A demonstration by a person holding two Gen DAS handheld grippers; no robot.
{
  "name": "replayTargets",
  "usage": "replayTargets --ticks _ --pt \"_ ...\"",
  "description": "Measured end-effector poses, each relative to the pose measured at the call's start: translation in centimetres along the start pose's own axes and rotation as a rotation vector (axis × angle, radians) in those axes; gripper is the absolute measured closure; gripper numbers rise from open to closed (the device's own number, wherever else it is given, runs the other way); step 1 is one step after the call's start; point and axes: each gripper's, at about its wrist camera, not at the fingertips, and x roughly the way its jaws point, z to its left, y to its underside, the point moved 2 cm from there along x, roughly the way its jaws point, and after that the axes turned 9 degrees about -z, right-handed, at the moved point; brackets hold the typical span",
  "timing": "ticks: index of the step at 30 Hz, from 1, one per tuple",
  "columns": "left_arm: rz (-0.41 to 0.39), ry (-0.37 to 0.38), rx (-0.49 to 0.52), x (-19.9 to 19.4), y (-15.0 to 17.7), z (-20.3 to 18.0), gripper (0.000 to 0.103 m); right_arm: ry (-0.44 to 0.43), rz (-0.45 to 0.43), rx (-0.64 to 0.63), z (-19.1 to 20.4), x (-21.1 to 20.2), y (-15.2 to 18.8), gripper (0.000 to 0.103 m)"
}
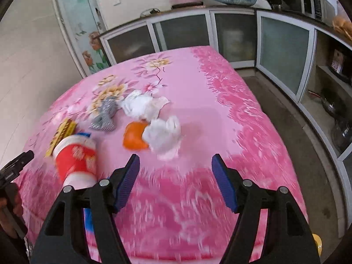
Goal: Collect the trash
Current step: 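Grasp the yellow box with the left tool while the right tool grasps white tissue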
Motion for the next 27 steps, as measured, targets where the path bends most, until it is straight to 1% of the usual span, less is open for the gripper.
replayTargets --ticks 2,4,7,10,12,16,17,18,19,20,21,22,24,25,27 --pt "0.024 -0.006 -0.010 1.3 -0.6 -0.3 0.008 0.004 0.013 0.014 0.2 1.5 -0.7 0.038" --pt "0.031 0.038 -0.026 2.2 -1.6 -0.9 0.008 -0.002 0.020 0.010 0.7 2.5 -1.3 0.038" --pt "0.080 0.064 0.013 4.0 -2.8 -2.6 0.008 -0.009 0.033 0.004 1.2 3.5 -1.7 0.038" --pt "0.138 0.045 0.057 6.2 -3.3 -3.8 0.008 -0.010 0.042 -0.011 1.6 4.0 -1.8 0.038" --pt "0.202 0.026 0.074 7.8 -3.1 -4.3 0.008 -0.011 0.051 -0.015 1.7 4.5 -1.9 0.038" --pt "0.290 0.007 0.062 10.3 -2.3 -4.4 0.008 -0.006 0.074 -0.014 1.6 5.5 -2.0 0.038" --pt "0.304 0.009 0.055 10.7 -2.0 -4.3 0.008 -0.005 0.084 -0.014 1.6 5.7 -1.9 0.039" --pt "0.319 0.007 0.040 11.2 -1.7 -4.3 0.008 -0.002 0.093 -0.015 1.6 5.9 -1.8 0.044" --pt "0.326 0.013 0.031 11.5 -1.5 -4.3 0.009 0.002 0.105 -0.016 1.5 6.2 -1.7 0.050" --pt "0.330 0.016 0.023 11.8 -1.4 -4.3 0.010 0.001 0.111 -0.015 1.5 6.4 -1.7 0.053" --pt "0.330 0.003 0.022 12.0 -1.3 -4.3 0.018 -0.008 0.115 -0.004 1.4 6.5 -1.7 0.057" --pt "0.327 -0.013 0.020 12.1 -1.2 -4.1 0.030 -0.012 0.119 0.003 1.4 6.6 -1.7 0.066" --pt "0.306 -0.038 0.007 11.9 -1.5 -3.5 0.048 -0.015 0.119 0.013 1.2 6.6 -1.8 0.071" --pt "0.305 -0.024 -0.014 11.8 -1.6 -3.1 0.051 -0.019 0.106 0.013 1.3 6.3 -1.8 0.073" --pt "0.298 -0.008 -0.065 11.4 -1.9 -2.2 0.056 -0.027 0.082 0.002 1.5 5.7 -1.9 0.074"
